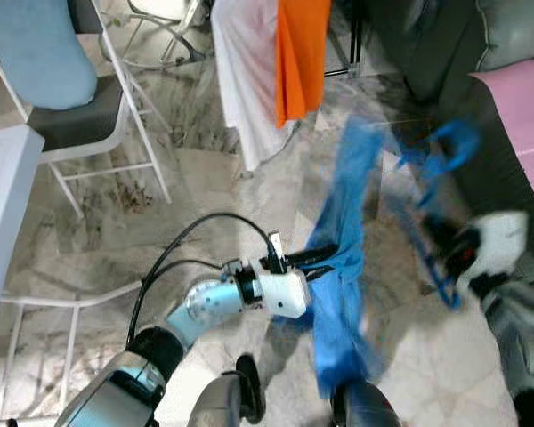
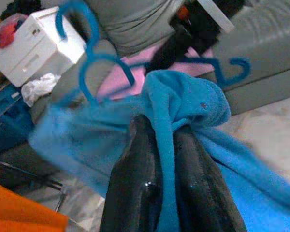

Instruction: Hang hanger

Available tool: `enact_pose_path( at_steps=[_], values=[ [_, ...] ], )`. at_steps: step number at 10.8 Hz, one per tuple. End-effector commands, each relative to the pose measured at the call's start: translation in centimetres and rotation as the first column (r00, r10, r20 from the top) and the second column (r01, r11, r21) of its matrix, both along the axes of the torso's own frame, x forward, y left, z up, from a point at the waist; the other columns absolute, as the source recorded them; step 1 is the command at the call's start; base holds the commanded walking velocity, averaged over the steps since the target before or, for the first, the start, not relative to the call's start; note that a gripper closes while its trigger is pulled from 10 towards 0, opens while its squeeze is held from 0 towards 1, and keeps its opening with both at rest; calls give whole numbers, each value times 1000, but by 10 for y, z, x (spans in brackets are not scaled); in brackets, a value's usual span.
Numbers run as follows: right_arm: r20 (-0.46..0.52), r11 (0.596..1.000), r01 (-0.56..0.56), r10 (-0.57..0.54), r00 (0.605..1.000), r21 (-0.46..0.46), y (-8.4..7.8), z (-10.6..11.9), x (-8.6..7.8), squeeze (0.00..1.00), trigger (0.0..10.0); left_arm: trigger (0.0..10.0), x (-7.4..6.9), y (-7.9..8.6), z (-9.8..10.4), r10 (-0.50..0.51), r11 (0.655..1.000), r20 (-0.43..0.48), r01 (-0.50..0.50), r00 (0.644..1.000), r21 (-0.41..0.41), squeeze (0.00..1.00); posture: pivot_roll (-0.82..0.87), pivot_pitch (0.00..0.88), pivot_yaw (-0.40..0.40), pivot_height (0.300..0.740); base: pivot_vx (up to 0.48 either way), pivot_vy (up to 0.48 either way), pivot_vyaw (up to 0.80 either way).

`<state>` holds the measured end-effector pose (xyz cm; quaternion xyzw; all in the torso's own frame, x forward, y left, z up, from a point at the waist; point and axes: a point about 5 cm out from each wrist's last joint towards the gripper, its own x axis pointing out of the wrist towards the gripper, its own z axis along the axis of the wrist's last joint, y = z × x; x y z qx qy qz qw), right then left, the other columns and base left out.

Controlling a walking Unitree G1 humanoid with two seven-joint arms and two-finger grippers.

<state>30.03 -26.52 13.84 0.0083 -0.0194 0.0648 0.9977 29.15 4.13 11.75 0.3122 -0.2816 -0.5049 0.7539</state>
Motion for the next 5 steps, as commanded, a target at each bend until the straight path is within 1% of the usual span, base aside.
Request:
enact_pose_path(
  at_steps=[1,2,3,4,5],
  values=[
    [70,985,82,-94,993,151,-9,13,2,0,10000,10000,-7,2,-12,-11,999,-13,12,1000,39,0,-127,270,135,740,0,0,0],
    [106,977,66,-89,990,201,-4,20,5,0,10000,10000,-6,1,-12,-5,999,-16,6,1000,38,0,-126,268,132,740,0,0,0],
    [122,940,65,-112,986,336,0,29,11,0,10000,10000,-7,-1,-18,4,999,-39,-2,999,47,0,-128,264,124,740,0,0,0],
    [138,914,28,-91,986,404,6,35,14,0,10000,10000,-10,-3,-25,8,998,-67,-3,998,69,0,-128,264,124,740,0,0,0],
    [184,901,-85,6,983,426,26,45,15,0,10000,10000,-14,-3,-38,21,995,-118,-10,993,98,0,-131,263,121,740,0,0,0]
  ],
)
